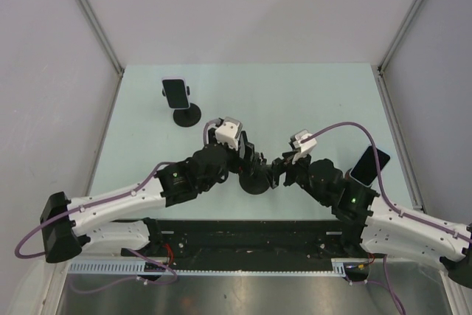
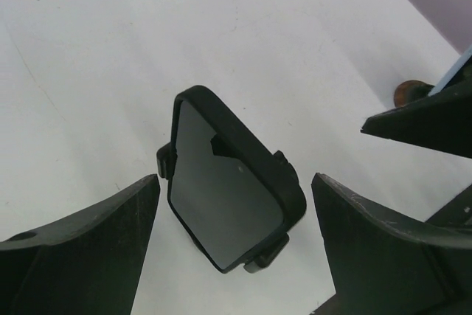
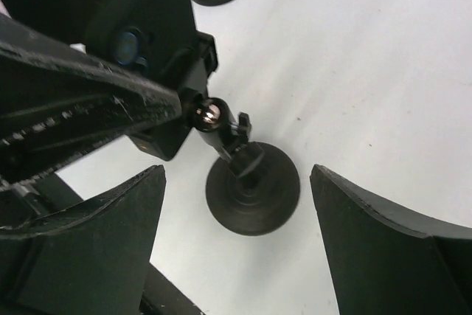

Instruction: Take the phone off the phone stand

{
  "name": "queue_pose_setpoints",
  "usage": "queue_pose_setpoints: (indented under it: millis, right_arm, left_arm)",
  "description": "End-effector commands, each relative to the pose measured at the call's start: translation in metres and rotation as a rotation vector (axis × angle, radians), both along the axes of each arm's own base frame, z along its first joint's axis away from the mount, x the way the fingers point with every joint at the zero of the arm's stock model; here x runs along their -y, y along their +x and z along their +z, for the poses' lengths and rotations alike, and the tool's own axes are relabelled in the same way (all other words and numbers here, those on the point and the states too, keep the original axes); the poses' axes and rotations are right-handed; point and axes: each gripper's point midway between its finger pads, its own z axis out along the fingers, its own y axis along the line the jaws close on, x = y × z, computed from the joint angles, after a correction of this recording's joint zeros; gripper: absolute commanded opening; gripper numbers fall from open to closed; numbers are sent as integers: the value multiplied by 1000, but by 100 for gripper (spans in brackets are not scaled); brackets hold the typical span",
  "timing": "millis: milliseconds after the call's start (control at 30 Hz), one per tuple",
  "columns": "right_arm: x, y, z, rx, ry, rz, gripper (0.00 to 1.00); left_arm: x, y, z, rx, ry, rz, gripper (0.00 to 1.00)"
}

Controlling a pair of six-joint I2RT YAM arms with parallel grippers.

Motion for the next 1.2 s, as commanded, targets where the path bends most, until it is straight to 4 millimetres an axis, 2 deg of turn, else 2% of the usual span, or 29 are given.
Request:
queue_pose_setpoints:
  millis: [0, 67, 100, 133, 200, 233, 300, 333, 433, 467, 667, 833, 1000, 1167]
  right_arm:
    - [11, 9, -7, 17, -19, -79, 85]
    - [9, 8, -14, 15, -39, -60, 86]
    - [4, 9, -10, 31, -22, -48, 87]
    - [2, 9, -12, 36, -34, -36, 88]
    - [-3, 8, -13, 34, -31, -20, 87]
    - [-6, 8, -14, 30, -28, -15, 87]
    - [-12, 8, -11, 30, 11, -2, 86]
    - [-16, 7, -11, 28, 24, 5, 85]
    - [-29, 7, -5, 29, 89, 17, 79]
    - [-33, 7, 0, 41, 118, 16, 78]
    - [-48, 5, 1, 63, 143, -10, 73]
    - [-50, 7, -3, 73, 135, -53, 73]
    - [-48, 11, -9, 65, 127, -87, 74]
    - [-34, 19, -23, 53, 64, -146, 75]
  left_arm:
    - [-5, 16, 25, 55, -7, 97, 87]
    - [-3, 17, 24, 59, 11, 95, 77]
    - [-1, 18, 26, 61, 8, 92, 73]
    - [0, 18, 25, 60, 11, 87, 62]
    - [3, 17, 26, 57, 7, 77, 51]
    - [4, 16, 26, 52, 3, 74, 37]
    - [6, 15, 26, 48, -3, 68, 24]
    - [7, 13, 27, 42, -15, 69, 14]
    - [13, 9, 32, 16, -70, 75, 1]
    - [16, 8, 34, 9, -86, 78, 0]
    - [37, -2, 39, -21, -143, 103, 0]
    - [54, -10, 36, -36, -146, 93, 0]
    - [54, -12, 40, -18, -150, 123, 0]
    - [46, -12, 43, 14, -115, 114, 0]
